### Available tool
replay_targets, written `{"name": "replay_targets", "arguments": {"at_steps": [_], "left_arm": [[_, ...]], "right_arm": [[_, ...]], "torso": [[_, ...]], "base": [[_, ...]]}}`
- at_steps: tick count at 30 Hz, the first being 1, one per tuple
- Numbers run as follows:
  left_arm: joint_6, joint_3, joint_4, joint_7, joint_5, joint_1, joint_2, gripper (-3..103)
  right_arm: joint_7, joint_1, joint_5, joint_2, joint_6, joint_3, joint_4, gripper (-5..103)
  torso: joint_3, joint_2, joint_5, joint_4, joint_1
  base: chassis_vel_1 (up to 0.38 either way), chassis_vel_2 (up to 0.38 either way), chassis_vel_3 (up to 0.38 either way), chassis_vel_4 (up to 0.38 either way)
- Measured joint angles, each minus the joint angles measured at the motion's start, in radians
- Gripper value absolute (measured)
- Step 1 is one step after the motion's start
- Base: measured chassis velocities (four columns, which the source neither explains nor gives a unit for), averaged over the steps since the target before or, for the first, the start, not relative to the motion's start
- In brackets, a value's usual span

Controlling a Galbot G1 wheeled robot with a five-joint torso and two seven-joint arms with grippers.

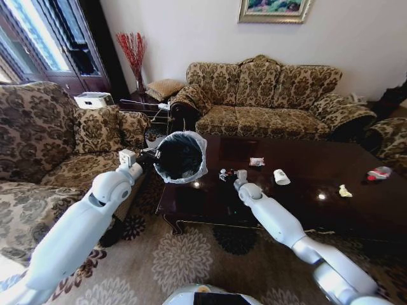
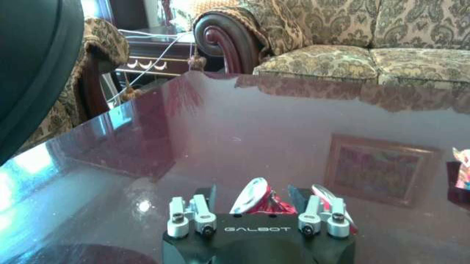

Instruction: Move to the front of the table and place the trash on the table into the trash bin.

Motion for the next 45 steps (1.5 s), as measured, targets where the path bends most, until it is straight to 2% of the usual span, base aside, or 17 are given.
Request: {"name": "replay_targets", "arguments": {"at_steps": [3, 5, 6, 9, 11, 14, 19, 21, 22, 23, 24, 27, 35, 40, 43, 44, 45], "left_arm": [[0.0, -0.001, -0.005, 0.0, 0.0, 0.005, -0.001, 2], [0.0, -0.002, -0.007, 0.0, 0.0, 0.007, -0.001, 2], [0.0, -0.002, -0.007, 0.0, 0.0, 0.007, -0.001, 2], [0.0, -0.002, -0.008, 0.0, -0.001, 0.006, 0.003, 2], [0.0, -0.002, -0.008, 0.0, -0.002, 0.003, 0.004, 2], [-0.005, -0.003, -0.01, -0.001, -0.006, 0.002, 0.006, 2], [-0.013, -0.003, -0.01, -0.003, -0.006, 0.004, 0.005, 2], [-0.014, -0.003, -0.01, -0.003, -0.006, 0.004, 0.005, 2], [-0.014, -0.003, -0.01, -0.003, -0.006, 0.004, 0.005, 2], [-0.014, -0.003, -0.009, -0.003, -0.006, 0.003, 0.004, 2], [-0.014, -0.003, -0.009, -0.003, -0.006, 0.003, 0.004, 2], [-0.015, -0.002, -0.01, -0.002, -0.007, -0.001, 0.004, 2], [-0.017, -0.003, -0.013, -0.002, -0.007, 0.005, 0.007, 2], [-0.019, 0.0, -0.011, -0.001, -0.008, 0.007, 0.006, 2], [-0.019, 0.015, 0.005, 0.003, -0.011, 0.003, 0.008, 2], [-0.019, 0.015, 0.005, 0.003, -0.011, 0.003, 0.008, 2], [-0.019, 0.028, 0.017, 0.003, -0.017, -0.007, 0.01, 2]], "right_arm": [[0.0, 0.001, 0.0, 0.001, 0.001, 0.0, -0.005, 61], [-0.001, 0.0, 0.002, 0.001, 0.001, 0.004, -0.006, 52], [-0.001, 0.0, 0.002, 0.001, 0.001, 0.004, -0.006, 52], [-0.001, -0.006, 0.005, 0.0, 0.001, 0.016, -0.009, 38], [-0.002, -0.01, 0.006, 0.001, 0.002, 0.023, -0.013, 38], [-0.011, -0.023, 0.008, 0.0, 0.004, 0.041, -0.018, 28], [-0.016, -0.037, 0.01, -0.003, 0.01, 0.054, -0.018, 25], [-0.017, -0.044, 0.011, -0.007, 0.013, 0.059, -0.014, 16], [-0.016, -0.046, 0.012, -0.009, 0.013, 0.062, -0.014, 16], [-0.016, -0.049, 0.014, -0.012, 0.014, 0.065, -0.012, 11], [-0.016, -0.049, 0.014, -0.012, 0.014, 0.065, -0.012, 11], [-0.016, -0.054, 0.016, -0.015, 0.014, 0.072, -0.007, 2], [0.007, -0.067, 0.017, -0.031, 0.026, 0.076, 0.031, 2], [0.039, -0.069, 0.01, -0.081, 0.045, 0.086, 0.195, 2], [0.055, -0.042, 0.073, -0.146, 0.038, 0.082, 0.359, 2], [0.055, -0.042, 0.073, -0.146, 0.038, 0.082, 0.359, 2], [0.056, -0.014, 0.111, -0.182, 0.034, 0.072, 0.434, 2]], "torso": [[0.0, 0.0, -0.0001, -0.0001, 0.0], [0.0, 0.0, -0.0001, -0.0001, 0.0], [0.0, 0.0, -0.0001, -0.0001, 0.0], [0.0, 0.0, -0.0001, -0.0001, 0.0], [0.0, 0.0, -0.0001, 0.0, 0.0], [0.0, 0.0, -0.0001, -0.0001, 0.0], [0.0, 0.0, 0.0001, 0.0, 0.0], [0.0, 0.0, 0.0001, 0.0004, 0.0], [0.0, 0.0, 0.0, 0.0004, 0.0], [0.0, 0.0, -0.0001, -0.0004, 0.0], [0.0, 0.0, -0.0001, -0.0004, 0.0], [0.0, 0.0, 0.0001, -0.0006, 0.0], [0.0, 0.0, 0.0, 0.0001, 0.0], [0.0, 0.0, 0.0002, -0.0004, 0.0], [0.0, 0.0, -0.0003, 0.0001, 0.0], [0.0, 0.0, -0.0003, 0.0001, 0.0], [0.0, 0.0, -0.0004, 0.0002, 0.0]], "base": [[0.0, 0.0, 0.0, 0.0], [0.0, 0.0, 0.0, 0.0], [0.0, 0.0, 0.0, 0.0], [0.0, 0.0, 0.0, 0.0], [0.0, 0.0, 0.0, 0.0], [0.0, 0.0, 0.0, 0.0], [0.0, 0.0, 0.0, 0.0], [0.0, 0.0, 0.0, 0.0], [0.0, 0.0, 0.0, 0.0], [0.0, 0.0, 0.0, 0.0], [0.0, 0.0, 0.0, 0.0], [0.0, 0.0, 0.0, 0.0], [0.0, 0.0, 0.0, 0.0], [0.0, 0.0, 0.0, 0.0], [0.0, 0.0, 0.0, 0.0], [0.0, 0.0, 0.0, 0.0], [0.0, 0.0, 0.0, 0.0]]}}
